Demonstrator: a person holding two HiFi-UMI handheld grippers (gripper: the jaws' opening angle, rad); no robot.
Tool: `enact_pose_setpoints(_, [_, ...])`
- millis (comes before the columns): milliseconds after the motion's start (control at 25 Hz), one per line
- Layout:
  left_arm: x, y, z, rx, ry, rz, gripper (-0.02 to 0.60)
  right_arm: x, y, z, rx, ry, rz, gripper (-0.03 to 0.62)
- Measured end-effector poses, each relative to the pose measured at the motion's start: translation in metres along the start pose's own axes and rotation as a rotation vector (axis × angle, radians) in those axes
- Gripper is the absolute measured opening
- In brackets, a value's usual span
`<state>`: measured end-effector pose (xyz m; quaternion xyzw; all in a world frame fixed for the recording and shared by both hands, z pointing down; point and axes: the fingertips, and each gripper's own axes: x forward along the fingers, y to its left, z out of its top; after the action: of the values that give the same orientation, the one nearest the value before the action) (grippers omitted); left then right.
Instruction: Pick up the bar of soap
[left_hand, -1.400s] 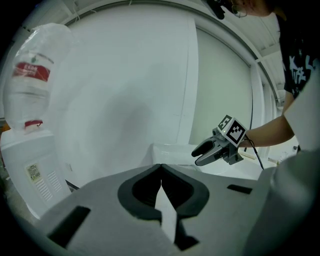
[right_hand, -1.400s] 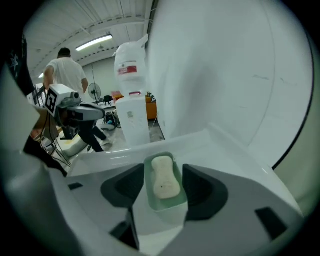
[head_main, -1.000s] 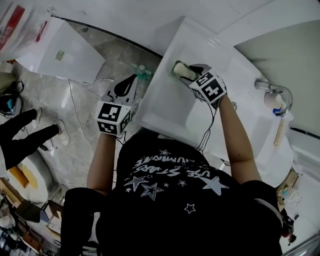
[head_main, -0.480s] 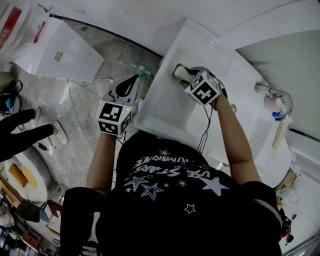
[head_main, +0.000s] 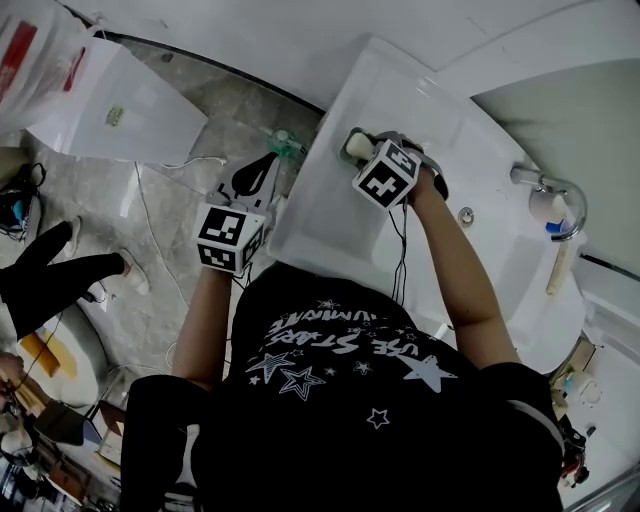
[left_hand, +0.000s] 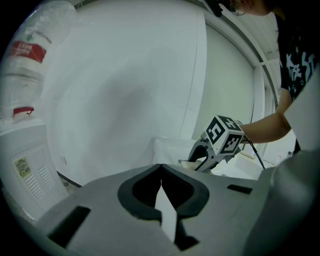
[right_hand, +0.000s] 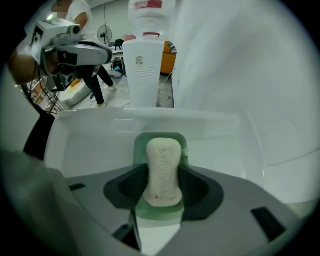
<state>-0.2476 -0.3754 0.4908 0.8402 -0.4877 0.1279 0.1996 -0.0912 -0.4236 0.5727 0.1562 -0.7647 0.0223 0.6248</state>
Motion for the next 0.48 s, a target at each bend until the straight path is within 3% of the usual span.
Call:
enact_pose_setpoints(280, [0.005,-0.008,0.004,0.019,0.005,-0.013,0.011,-0.002,0.002,-0.002,-0.006,-0.045,0.043,0.192])
enact_pose_setpoints(480, [0.003,-0.015,0.011,0.034,-0.013,-0.013,0.011,-0.017,-0.004,0.003,0.01,-0.101,0.017,0.186])
